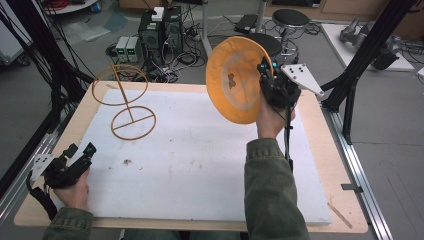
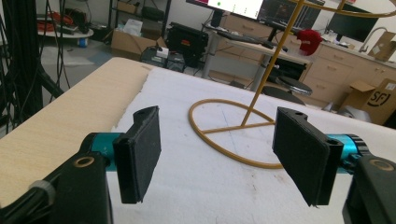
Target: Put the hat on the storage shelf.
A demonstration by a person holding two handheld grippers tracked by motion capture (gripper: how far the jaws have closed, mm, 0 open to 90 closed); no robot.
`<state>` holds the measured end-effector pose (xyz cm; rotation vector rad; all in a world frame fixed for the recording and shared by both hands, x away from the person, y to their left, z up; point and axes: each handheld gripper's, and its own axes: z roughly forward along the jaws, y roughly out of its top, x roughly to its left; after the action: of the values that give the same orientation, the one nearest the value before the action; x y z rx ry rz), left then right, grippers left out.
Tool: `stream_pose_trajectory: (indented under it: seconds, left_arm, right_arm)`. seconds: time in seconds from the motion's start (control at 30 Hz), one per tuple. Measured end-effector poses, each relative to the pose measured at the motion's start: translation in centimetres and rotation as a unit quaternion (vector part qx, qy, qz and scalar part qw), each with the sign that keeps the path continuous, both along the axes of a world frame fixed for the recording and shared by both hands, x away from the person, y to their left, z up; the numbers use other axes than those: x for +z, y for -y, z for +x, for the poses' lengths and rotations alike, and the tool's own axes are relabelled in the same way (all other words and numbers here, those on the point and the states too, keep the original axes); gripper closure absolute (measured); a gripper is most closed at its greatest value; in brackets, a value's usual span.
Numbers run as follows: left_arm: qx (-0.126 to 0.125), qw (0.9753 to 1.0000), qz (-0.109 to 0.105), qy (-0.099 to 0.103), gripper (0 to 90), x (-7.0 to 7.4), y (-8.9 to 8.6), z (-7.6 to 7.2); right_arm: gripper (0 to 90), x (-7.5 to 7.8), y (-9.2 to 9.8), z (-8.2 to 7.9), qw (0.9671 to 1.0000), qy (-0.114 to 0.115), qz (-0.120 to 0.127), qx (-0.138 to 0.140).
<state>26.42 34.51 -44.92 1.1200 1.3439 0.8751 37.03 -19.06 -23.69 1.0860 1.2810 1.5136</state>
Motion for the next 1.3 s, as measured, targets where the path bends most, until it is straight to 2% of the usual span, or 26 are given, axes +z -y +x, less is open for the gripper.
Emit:
stream_pose_trajectory:
  seconds: [0.13,0.3,0.47,0.67,0.87,1.03,1.17,1.23,1.3]
  left_arm:
    - [0.002,1.0,-0.001,0.0,32.6,0.0,-0.1,0.0]
    - [0.016,0.9998,-0.01,0.005,33.2,-0.1,-0.5,-0.1]
    - [0.025,0.9996,-0.014,0.008,33.4,-0.2,-1.0,-0.3]
    - [0.025,0.9995,-0.014,0.011,33.3,-0.1,-1.0,-0.6]
    - [0.011,0.9998,0.004,0.014,33.3,-0.1,-0.2,-0.4]
    - [0.003,0.9998,0.013,0.014,33.2,-0.1,0.1,-0.3]
    - [-0.003,0.9996,0.023,0.017,33.2,0.0,0.5,-0.4]
    - [-0.006,0.9993,0.031,0.02,33.2,0.1,0.7,-0.4]
    - [-0.007,0.9991,0.036,0.023,33.2,0.1,0.8,-0.4]
  right_arm:
    - [87.4,0.2,-1.3,2.0,0.9998,0.008,0.017,-0.001]
    - [87.4,0.7,-2.6,4.2,0.9996,0.019,0.019,-0.002]
    - [87.4,1.1,-4.4,5.7,0.9993,0.024,0.028,0.004]
    - [87.4,0.6,-8.7,7.5,0.9996,0.014,-0.024,0.005]
    - [87.4,0.2,-11.9,8.9,0.9991,-0.003,-0.043,0.001]
    - [87.4,0.3,-14.0,9.7,0.9989,-0.002,-0.046,-0.003]
    - [87.4,0.9,-15.6,10.6,0.9967,-0.006,-0.076,-0.027]
    - [87.4,1.3,-16.6,11.0,0.9964,-0.007,-0.078,-0.032]
    - [87.4,1.5,-17.8,11.2,0.9953,-0.006,-0.093,-0.028]
